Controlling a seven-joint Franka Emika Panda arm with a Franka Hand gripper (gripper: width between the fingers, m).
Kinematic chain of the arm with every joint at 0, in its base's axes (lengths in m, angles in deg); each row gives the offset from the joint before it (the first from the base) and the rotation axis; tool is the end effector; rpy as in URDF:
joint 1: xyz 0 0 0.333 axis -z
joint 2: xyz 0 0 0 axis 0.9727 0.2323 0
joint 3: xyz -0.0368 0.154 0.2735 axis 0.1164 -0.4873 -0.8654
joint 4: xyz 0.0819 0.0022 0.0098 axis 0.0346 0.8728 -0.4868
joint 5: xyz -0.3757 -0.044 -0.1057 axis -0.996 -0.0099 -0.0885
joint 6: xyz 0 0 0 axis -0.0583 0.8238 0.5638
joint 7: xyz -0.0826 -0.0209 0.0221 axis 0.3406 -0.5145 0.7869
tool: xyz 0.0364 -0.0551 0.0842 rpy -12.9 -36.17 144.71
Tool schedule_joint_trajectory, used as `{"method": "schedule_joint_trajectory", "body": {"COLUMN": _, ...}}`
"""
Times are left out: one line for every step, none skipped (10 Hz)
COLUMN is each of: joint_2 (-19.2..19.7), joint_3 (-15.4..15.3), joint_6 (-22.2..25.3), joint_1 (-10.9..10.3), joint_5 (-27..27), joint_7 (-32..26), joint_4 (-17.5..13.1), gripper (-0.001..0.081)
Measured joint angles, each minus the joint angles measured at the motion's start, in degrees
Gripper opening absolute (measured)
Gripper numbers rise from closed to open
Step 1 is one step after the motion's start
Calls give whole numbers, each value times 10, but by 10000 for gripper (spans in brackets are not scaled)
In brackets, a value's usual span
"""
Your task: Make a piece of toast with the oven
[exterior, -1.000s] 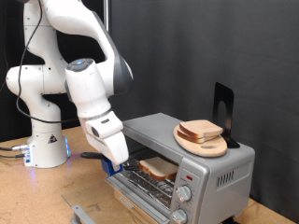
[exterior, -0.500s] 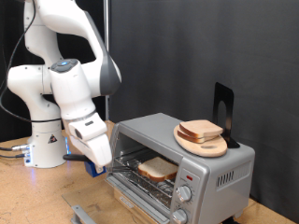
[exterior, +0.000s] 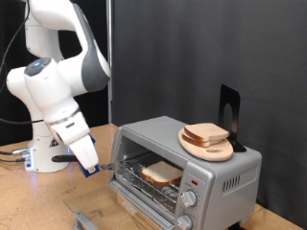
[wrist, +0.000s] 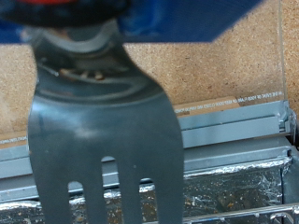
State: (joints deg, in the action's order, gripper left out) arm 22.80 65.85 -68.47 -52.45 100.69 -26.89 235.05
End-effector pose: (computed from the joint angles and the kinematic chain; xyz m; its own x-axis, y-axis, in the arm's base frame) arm 0.4228 -0.0951 0.3034 0.8040 0.5037 0.3160 0.5835 -0.7705 -0.2567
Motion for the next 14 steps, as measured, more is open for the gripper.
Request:
{"method": "schedule_joint_trajectory", "body": {"joint_2": 0, "joint_3": -1, "joint_6": -4, "joint_1": 0, "joint_5": -13, "joint_7": 3, "joint_4": 2, "gripper": 282}}
{"method": "schedule_joint_trajectory", "body": {"joint_2": 0, "joint_3": -1, "joint_6": -5, "joint_1": 1, "joint_5": -22, "joint_7": 6, "joint_4": 3, "gripper": 271}}
{"method": "schedule_joint_trajectory", "body": {"joint_2": 1, "joint_3": 3, "joint_6": -1, "joint_1": 4, "joint_5": -23, "joint_7": 5, "joint_4": 2, "gripper": 271}}
{"method": "schedule_joint_trajectory", "body": {"joint_2": 0, "joint_3": 13, "joint_6": 14, "joint_1": 9, "joint_5": -23, "joint_7": 2, "joint_4": -2, "gripper": 269}}
{"method": "schedule_joint_trajectory", "body": {"joint_2": 0, "joint_3": 26, "joint_6": 37, "joint_1": 16, "joint_5": -18, "joint_7": -6, "joint_4": -10, "gripper": 269}}
{"method": "schedule_joint_trajectory", "body": {"joint_2": -1, "joint_3": 41, "joint_6": 66, "joint_1": 24, "joint_5": -11, "joint_7": -15, "joint_4": -22, "gripper": 269}}
{"method": "schedule_joint_trajectory", "body": {"joint_2": -3, "joint_3": 55, "joint_6": 97, "joint_1": 31, "joint_5": -5, "joint_7": -20, "joint_4": -37, "gripper": 269}}
{"method": "schedule_joint_trajectory", "body": {"joint_2": -6, "joint_3": 66, "joint_6": 126, "joint_1": 37, "joint_5": 4, "joint_7": -24, "joint_4": -51, "gripper": 269}}
{"method": "schedule_joint_trajectory", "body": {"joint_2": -8, "joint_3": 75, "joint_6": 148, "joint_1": 39, "joint_5": 16, "joint_7": -24, "joint_4": -64, "gripper": 269}}
{"method": "schedule_joint_trajectory", "body": {"joint_2": -11, "joint_3": 81, "joint_6": 167, "joint_1": 40, "joint_5": 28, "joint_7": -23, "joint_4": -75, "gripper": 269}}
{"method": "schedule_joint_trajectory", "body": {"joint_2": -16, "joint_3": 83, "joint_6": 190, "joint_1": 40, "joint_5": 31, "joint_7": -16, "joint_4": -85, "gripper": 269}}
{"method": "schedule_joint_trajectory", "body": {"joint_2": -20, "joint_3": 84, "joint_6": 205, "joint_1": 40, "joint_5": 31, "joint_7": -9, "joint_4": -90, "gripper": 269}}
{"method": "schedule_joint_trajectory", "body": {"joint_2": -19, "joint_3": 84, "joint_6": 203, "joint_1": 40, "joint_5": 31, "joint_7": -9, "joint_4": -89, "gripper": 269}}
{"method": "schedule_joint_trajectory", "body": {"joint_2": -19, "joint_3": 83, "joint_6": 207, "joint_1": 39, "joint_5": 37, "joint_7": -9, "joint_4": -87, "gripper": 269}}
